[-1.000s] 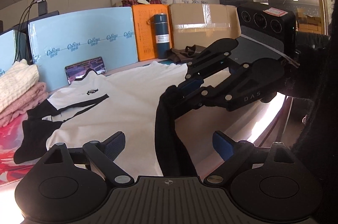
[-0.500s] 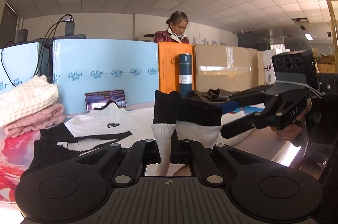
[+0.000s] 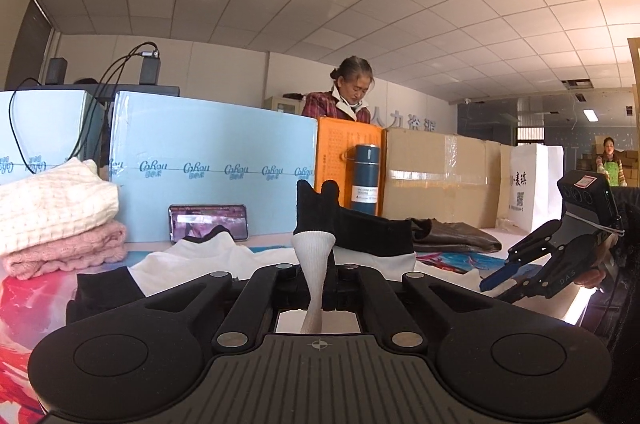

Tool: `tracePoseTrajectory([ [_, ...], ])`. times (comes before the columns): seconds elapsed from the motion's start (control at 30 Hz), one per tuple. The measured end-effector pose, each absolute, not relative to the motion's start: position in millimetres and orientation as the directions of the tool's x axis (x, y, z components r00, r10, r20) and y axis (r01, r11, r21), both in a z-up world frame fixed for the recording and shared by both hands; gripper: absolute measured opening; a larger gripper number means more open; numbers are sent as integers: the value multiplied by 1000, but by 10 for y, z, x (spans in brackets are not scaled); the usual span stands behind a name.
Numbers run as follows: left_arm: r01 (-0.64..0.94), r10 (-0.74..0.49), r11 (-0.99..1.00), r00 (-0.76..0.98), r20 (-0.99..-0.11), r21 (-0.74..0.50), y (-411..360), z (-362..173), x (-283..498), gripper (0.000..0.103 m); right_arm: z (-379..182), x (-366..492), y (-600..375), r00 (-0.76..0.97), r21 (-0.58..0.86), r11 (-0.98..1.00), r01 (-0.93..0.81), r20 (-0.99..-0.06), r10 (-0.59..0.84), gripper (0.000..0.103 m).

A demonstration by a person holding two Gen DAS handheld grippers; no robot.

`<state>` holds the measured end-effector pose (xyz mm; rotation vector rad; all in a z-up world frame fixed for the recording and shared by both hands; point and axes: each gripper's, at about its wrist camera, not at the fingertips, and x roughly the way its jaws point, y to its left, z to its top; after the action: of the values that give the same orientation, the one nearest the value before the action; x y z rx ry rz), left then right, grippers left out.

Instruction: Fold clothes

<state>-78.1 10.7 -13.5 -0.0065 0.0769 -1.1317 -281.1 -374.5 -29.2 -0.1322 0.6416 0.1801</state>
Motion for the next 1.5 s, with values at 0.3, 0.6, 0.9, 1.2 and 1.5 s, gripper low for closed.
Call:
tracePoseTrajectory([
  [0.3,871,-861,475,490,-135,124,-177,35,-506,0,38,-2603,-4104,848,-82,980,-181,-518,113,5],
  [0.6,888,-791,451,445,-420,91,-590,-28,257,5,-80,-1955,-4394,835,-35,983,-178,-535,132,5],
  [0.9,759,-670,650,563,-484,-16,-414,-82,714,54,-196,-1949,-4567,858,15,995,103,-507,-81,53],
  [1.2,726,-729,655,534,-429,-208,158,-182,-21,54,-211,-2538,-4350,871,236,895,378,-419,-257,85],
  [1.5,749,-734,645,549,-400,-156,133,-147,-115,5,-347,-2751,-4142,815,412,783,467,-543,-200,85],
])
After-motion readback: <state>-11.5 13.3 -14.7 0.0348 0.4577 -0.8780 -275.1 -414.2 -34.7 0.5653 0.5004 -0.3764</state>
